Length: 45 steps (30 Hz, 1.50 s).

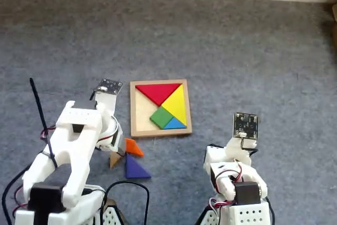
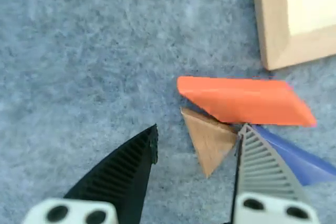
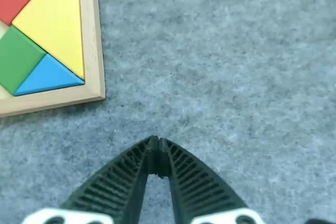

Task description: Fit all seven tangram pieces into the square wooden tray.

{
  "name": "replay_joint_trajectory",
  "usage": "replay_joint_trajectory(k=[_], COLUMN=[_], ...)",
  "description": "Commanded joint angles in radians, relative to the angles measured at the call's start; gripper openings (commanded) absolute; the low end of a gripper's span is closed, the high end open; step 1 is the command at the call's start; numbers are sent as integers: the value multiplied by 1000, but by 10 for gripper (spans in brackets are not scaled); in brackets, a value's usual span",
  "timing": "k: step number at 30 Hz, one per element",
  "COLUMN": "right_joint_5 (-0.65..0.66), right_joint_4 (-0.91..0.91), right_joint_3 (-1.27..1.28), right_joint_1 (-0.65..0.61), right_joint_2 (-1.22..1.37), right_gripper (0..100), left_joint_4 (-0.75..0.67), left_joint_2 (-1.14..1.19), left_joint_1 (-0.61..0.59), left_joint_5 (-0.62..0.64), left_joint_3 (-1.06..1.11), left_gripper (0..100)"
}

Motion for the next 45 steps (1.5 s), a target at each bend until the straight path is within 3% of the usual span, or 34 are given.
replay_joint_trajectory(k=[1,8,13,23,33,38,45], right_joint_5=[8,8,8,8,8,8,8], right_joint_4=[-13,-18,-18,-18,-18,-18,-18], right_joint_3=[99,99,99,99,99,99,99], right_joint_1=[16,50,50,50,50,50,50], right_joint_2=[1,1,1,1,1,1,1], right_gripper=[9,9,9,9,9,9,9], left_joint_4=[-18,-17,-21,-18,137,146,144], left_joint_2=[22,74,82,73,73,73,74], left_joint_1=[10,28,30,31,31,33,166], left_joint_5=[11,14,9,8,12,14,15], left_joint_3=[-15,-21,-21,-25,-236,-315,-394], left_gripper=[242,239,166,160,160,160,160])
